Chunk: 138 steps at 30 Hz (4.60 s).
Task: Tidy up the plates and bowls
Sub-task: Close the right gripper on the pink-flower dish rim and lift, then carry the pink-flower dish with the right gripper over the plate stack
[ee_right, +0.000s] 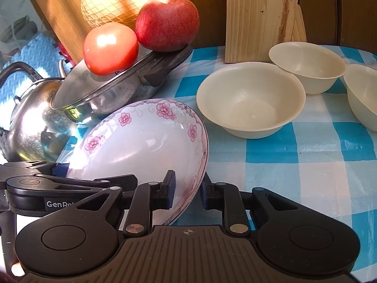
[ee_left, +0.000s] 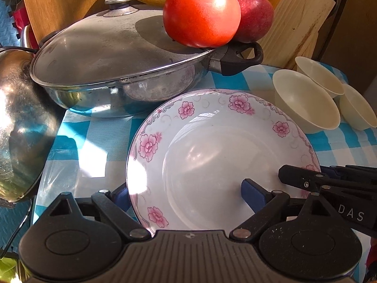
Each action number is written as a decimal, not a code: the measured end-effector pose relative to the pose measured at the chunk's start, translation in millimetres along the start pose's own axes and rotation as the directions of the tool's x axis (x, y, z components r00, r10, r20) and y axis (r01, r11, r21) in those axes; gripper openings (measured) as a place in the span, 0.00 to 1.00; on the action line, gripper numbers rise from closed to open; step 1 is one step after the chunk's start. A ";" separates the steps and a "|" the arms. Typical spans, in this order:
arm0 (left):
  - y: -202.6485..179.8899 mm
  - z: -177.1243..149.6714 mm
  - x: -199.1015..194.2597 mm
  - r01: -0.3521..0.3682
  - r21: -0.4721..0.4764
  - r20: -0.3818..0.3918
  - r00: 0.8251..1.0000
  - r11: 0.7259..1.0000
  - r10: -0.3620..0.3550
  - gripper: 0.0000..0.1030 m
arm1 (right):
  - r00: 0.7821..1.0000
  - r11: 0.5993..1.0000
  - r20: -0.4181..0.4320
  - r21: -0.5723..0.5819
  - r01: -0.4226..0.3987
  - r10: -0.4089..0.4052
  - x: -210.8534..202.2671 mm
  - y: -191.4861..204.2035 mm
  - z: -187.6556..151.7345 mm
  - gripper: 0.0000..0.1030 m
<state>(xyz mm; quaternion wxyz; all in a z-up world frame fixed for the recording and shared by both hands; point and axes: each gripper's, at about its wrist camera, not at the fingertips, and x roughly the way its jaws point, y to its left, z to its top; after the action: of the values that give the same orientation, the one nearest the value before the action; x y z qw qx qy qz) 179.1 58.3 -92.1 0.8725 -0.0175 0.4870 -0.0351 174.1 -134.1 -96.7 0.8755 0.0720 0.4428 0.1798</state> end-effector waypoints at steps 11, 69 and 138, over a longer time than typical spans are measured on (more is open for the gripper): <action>-17.7 -15.1 -9.2 0.047 0.046 -0.029 0.999 0.998 -0.046 0.84 | 0.999 0.999 -0.022 0.007 0.036 -0.036 -26.9 -5.3 -15.4 0.27; -33.6 -35.1 -63.0 0.041 0.076 0.115 0.992 0.996 -0.050 0.82 | 0.992 1.000 0.125 0.015 0.024 -0.026 -87.8 -1.2 -35.4 0.27; -67.3 -139.4 -103.0 0.048 0.202 0.124 0.989 0.978 -0.074 0.82 | 0.982 0.991 0.147 -0.048 0.125 -0.117 -161.2 14.7 -155.0 0.27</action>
<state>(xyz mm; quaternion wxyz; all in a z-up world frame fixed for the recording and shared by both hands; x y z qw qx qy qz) 3.6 -0.3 -73.5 0.8985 0.0523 0.4220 -0.1089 -41.4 -186.7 -64.3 0.9161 0.0329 0.3768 0.1330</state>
